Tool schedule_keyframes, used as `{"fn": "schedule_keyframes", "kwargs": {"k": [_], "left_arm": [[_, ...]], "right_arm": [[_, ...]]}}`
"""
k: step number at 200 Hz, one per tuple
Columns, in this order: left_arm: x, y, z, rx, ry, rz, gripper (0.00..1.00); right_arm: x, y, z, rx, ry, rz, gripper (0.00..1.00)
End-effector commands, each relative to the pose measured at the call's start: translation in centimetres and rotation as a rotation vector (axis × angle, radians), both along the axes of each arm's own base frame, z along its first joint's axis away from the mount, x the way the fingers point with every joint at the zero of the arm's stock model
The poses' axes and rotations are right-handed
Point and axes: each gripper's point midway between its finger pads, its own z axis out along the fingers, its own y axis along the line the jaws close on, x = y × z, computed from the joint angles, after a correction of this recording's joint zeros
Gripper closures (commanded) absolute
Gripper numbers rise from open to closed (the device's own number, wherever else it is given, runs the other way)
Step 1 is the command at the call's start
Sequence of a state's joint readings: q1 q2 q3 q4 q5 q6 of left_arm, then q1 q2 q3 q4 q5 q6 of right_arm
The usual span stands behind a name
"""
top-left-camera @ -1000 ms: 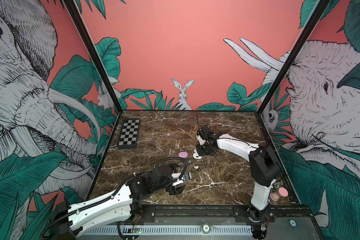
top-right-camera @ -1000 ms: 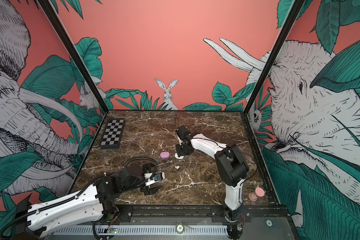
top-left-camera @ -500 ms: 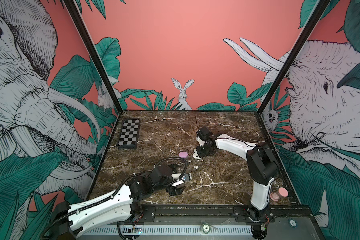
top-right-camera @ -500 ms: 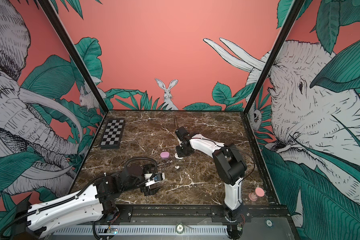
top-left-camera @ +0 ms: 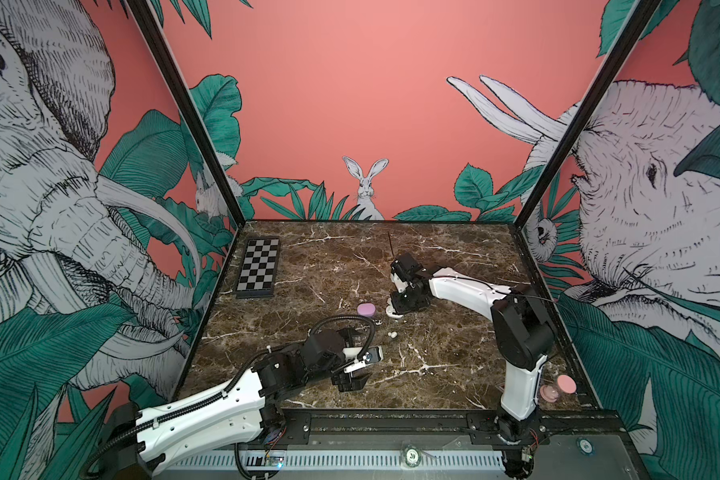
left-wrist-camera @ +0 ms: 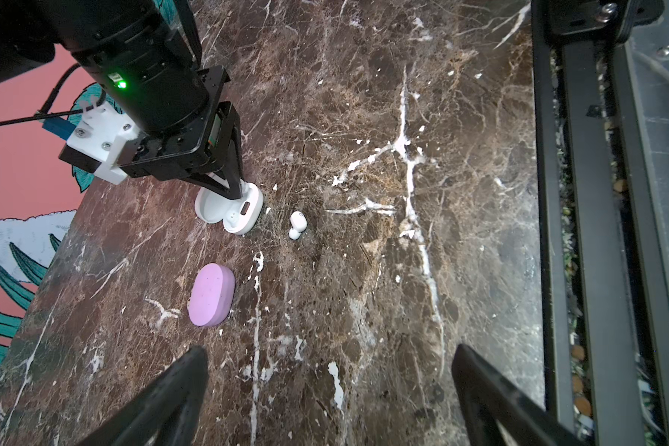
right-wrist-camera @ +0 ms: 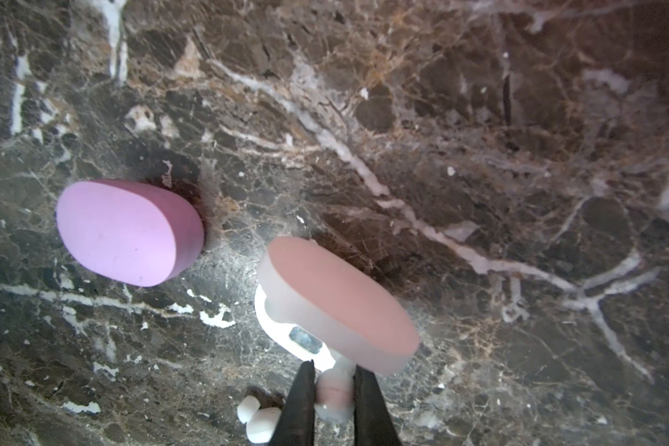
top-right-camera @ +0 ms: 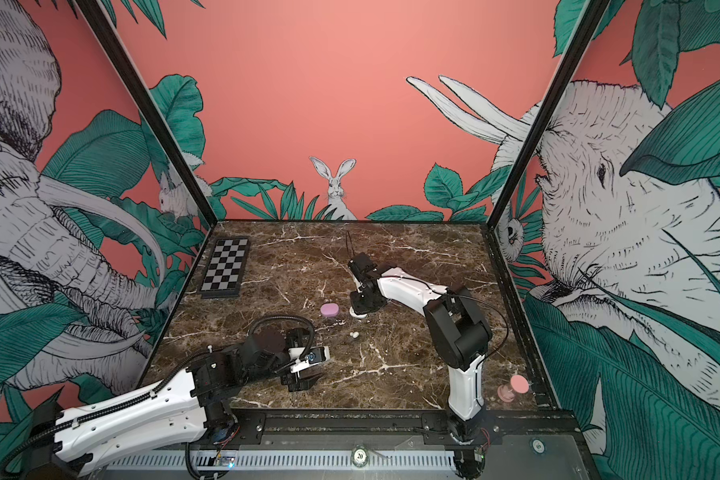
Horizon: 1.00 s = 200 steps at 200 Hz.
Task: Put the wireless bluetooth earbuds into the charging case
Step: 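Position the held earbud above the case slot with the right gripper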
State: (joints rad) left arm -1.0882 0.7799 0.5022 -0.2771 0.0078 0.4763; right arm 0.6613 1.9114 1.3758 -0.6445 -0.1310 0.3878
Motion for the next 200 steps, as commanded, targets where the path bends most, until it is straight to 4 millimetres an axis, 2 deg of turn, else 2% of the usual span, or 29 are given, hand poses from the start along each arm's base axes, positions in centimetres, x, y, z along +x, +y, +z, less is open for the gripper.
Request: {"fn": "schedule_keyframes", "kwargs": {"k": [1, 200], "left_arm": [[-0.29, -0.21, 0.26, -0.018, -0.020, -0.027, 0.01], [-0.33, -0.17, 0.16, -0.016, -0.022, -0.030, 0.01]], "right_arm": [[0.15, 0.34, -0.02, -0.013, -0.006, 0.017, 0.88], [-0.01, 0.52, -0.96, -0.025, 0.010, 0.020, 0.88]]}}
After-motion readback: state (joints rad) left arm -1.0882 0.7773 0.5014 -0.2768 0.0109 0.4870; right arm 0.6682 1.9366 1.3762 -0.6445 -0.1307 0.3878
